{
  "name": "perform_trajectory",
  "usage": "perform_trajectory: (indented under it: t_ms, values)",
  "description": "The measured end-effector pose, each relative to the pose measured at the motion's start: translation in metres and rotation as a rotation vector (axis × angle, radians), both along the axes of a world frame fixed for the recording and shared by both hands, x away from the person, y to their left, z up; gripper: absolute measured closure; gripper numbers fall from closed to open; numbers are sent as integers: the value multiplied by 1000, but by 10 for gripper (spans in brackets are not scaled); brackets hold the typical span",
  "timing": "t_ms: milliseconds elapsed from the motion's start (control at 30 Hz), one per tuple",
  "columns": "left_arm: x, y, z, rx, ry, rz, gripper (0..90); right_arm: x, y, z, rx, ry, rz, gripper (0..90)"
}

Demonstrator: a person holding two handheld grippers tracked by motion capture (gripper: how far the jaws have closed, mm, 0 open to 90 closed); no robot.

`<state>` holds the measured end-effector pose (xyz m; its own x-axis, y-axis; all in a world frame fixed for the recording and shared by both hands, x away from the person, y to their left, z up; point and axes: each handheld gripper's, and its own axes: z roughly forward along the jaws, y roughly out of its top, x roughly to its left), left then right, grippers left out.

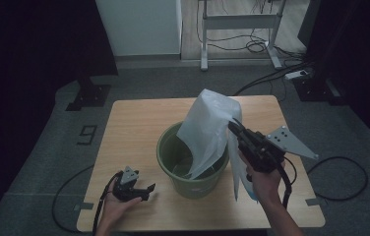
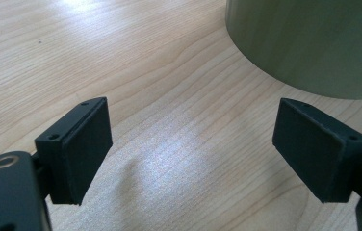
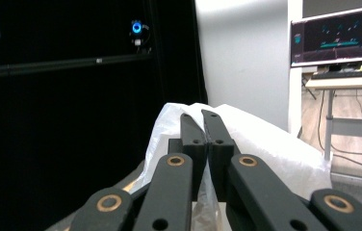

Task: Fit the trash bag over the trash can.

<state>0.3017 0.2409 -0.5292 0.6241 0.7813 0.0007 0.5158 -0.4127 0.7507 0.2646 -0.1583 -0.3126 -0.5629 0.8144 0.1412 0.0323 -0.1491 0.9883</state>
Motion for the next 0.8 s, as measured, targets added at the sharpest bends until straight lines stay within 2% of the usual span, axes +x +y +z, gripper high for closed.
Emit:
perform_trajectory:
  t_ms: [167,300,500,667,733,767,800]
  values:
    - [0,1,0,-3,1,3,132,-2,9,-15,-27,31,29,885]
    - [0,1,1,-7,2,2,133,-4,18,-32,-72,57,48,885]
    - [-1,0,1,-3,1,1,134,-3,25,-61,-80,126,76,883]
    - [-1,0,1,-3,-3,5,134,-6,27,-69,-94,150,103,862]
    - [-1,1,1,1,-2,4,134,-8,28,-74,-101,160,131,678]
    - [-1,1,1,1,-2,4,134,-8,28,-74,-101,160,131,678]
    - [-1,2,1,0,-2,4,134,-14,26,-75,-106,139,128,550]
